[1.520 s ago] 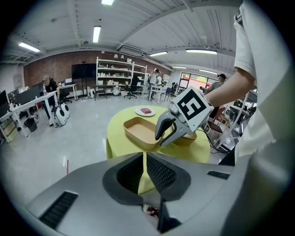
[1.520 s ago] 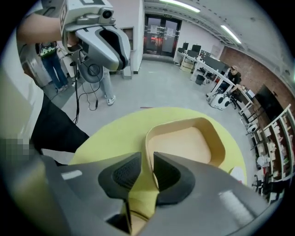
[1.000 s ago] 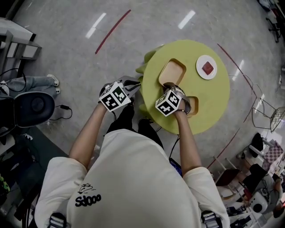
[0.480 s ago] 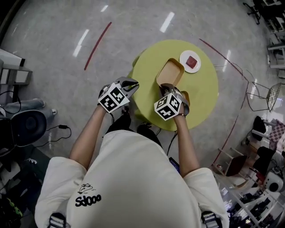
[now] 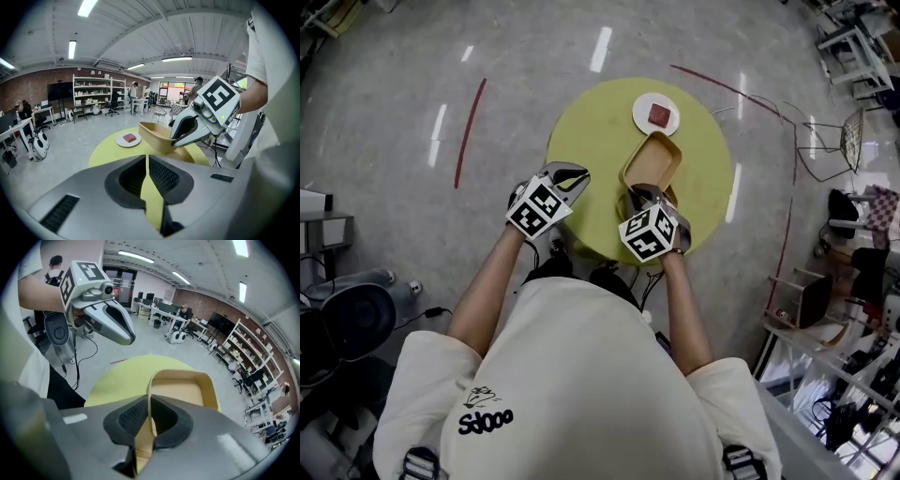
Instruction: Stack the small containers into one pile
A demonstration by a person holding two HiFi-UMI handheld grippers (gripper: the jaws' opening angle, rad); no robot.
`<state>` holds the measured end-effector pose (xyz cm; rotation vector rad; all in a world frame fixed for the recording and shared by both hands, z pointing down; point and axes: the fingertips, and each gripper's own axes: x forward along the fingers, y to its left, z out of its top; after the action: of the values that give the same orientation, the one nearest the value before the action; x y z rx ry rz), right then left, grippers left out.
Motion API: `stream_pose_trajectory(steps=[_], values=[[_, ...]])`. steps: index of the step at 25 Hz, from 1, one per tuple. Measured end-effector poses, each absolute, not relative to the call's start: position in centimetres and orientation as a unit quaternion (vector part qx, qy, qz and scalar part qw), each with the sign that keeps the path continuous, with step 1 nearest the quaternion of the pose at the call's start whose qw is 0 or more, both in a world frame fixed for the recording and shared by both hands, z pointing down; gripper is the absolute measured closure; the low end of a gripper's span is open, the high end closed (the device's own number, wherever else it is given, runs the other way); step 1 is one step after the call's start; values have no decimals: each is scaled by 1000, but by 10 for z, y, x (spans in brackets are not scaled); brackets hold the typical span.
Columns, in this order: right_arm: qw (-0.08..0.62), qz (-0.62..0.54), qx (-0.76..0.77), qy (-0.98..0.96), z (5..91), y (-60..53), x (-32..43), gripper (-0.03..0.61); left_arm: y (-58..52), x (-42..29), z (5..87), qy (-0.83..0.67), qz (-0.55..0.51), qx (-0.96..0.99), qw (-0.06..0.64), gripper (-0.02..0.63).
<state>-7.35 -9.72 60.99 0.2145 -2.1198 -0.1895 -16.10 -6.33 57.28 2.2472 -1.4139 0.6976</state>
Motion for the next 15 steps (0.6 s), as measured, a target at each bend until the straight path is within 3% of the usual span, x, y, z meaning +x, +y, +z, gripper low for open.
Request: stream_pose_trajectory(steps=[15], values=[[507,19,194,-840,631,-80,-22,549,-92,-129,589,-426,257,848,182,591]])
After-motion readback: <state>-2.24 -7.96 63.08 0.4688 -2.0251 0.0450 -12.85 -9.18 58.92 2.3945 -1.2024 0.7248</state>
